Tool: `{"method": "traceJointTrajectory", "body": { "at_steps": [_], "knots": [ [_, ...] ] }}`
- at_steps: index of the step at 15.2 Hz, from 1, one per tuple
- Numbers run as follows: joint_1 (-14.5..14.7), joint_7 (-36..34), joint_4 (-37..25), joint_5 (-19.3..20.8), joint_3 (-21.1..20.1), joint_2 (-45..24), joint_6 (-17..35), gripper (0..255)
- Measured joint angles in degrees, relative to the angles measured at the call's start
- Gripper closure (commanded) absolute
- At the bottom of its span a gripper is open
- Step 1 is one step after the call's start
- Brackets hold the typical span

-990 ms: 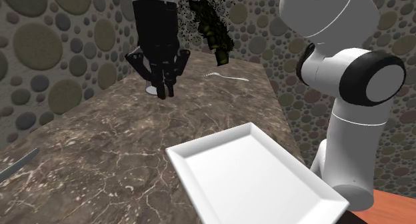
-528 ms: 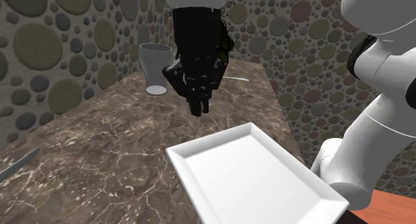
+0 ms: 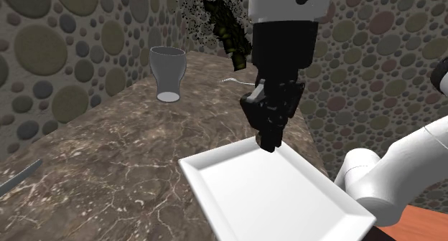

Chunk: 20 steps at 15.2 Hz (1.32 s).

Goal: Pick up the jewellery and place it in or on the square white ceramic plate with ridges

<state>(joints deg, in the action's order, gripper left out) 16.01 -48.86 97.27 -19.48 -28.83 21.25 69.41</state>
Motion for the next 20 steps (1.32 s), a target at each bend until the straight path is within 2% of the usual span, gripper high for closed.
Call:
{"method": "traceJointTrajectory", "body": {
  "at_steps": [3,6,16,20],
  "knots": [
    [1.19,-0.17,4.8,-2.34,0.69,5.59,-0.3,255],
    [1.62,0.46,8.56,-3.03,0.83,7.73,1.34,255],
    [2.2,2.65,18.38,-3.95,0.16,10.7,8.09,255],
    [2.32,2.89,19.78,-4.14,-0.01,11.12,9.11,255]
  ]
}}
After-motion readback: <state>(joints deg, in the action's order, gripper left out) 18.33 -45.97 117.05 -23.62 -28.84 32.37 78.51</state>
